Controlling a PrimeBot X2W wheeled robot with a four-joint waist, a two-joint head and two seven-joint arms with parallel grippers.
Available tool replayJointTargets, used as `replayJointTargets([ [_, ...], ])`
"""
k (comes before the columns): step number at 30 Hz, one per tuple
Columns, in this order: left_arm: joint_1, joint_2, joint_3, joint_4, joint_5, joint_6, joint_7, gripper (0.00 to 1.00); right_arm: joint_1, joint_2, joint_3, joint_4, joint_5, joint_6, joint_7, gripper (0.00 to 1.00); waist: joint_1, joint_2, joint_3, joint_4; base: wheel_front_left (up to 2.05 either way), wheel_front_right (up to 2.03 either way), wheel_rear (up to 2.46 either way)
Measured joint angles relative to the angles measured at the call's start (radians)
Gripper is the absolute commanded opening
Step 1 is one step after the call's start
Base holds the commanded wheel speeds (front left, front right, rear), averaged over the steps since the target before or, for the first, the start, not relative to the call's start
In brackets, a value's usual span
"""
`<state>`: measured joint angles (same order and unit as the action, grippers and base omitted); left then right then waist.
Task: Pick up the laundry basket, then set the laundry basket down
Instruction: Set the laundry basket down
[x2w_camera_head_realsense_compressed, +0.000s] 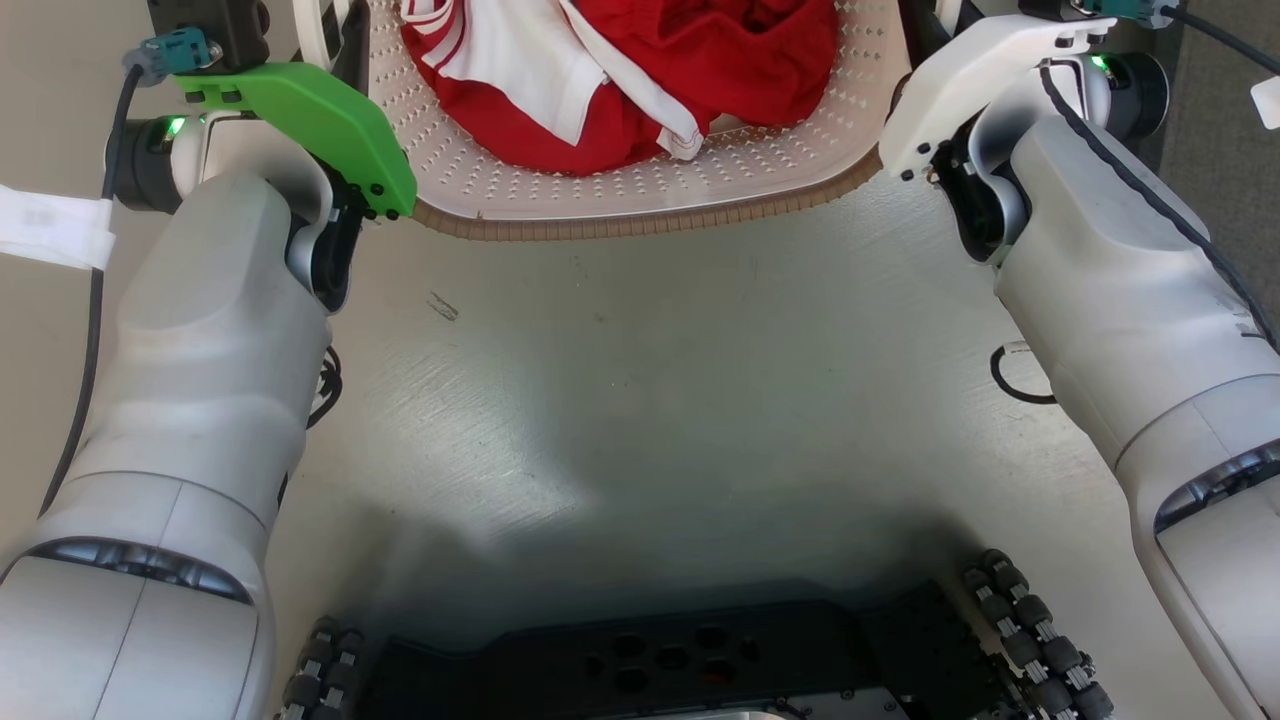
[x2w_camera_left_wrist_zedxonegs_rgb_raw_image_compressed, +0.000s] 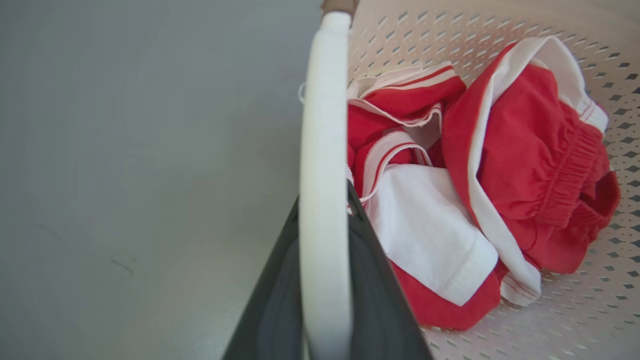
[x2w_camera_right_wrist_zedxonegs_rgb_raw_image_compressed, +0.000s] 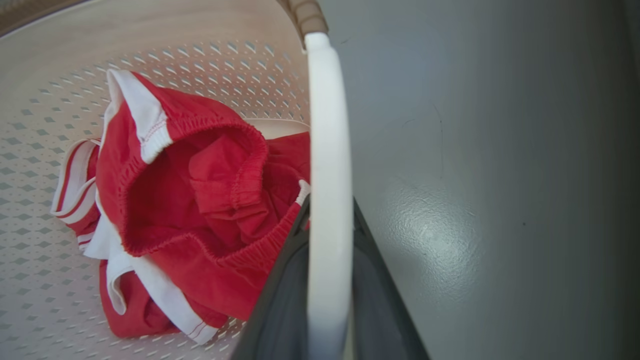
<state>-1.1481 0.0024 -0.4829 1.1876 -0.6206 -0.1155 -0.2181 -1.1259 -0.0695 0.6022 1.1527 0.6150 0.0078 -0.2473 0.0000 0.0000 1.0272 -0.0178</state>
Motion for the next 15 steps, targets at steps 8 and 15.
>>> replayJointTargets([
  [8,-0.004,0.001,0.000,0.002,-0.003,-0.008,-0.004,1.00,-0.005,-0.011,0.018,0.013,-0.003,0.042,0.001,1.00,0.0000,0.0000,-0.006,0.002,0.00,0.00,0.00],
  [15,-0.005,0.021,-0.006,0.004,-0.007,-0.008,-0.012,1.00,-0.002,-0.032,0.023,0.021,-0.004,0.071,0.001,1.00,0.0000,0.0000,-0.028,0.007,0.00,0.00,0.00],
])
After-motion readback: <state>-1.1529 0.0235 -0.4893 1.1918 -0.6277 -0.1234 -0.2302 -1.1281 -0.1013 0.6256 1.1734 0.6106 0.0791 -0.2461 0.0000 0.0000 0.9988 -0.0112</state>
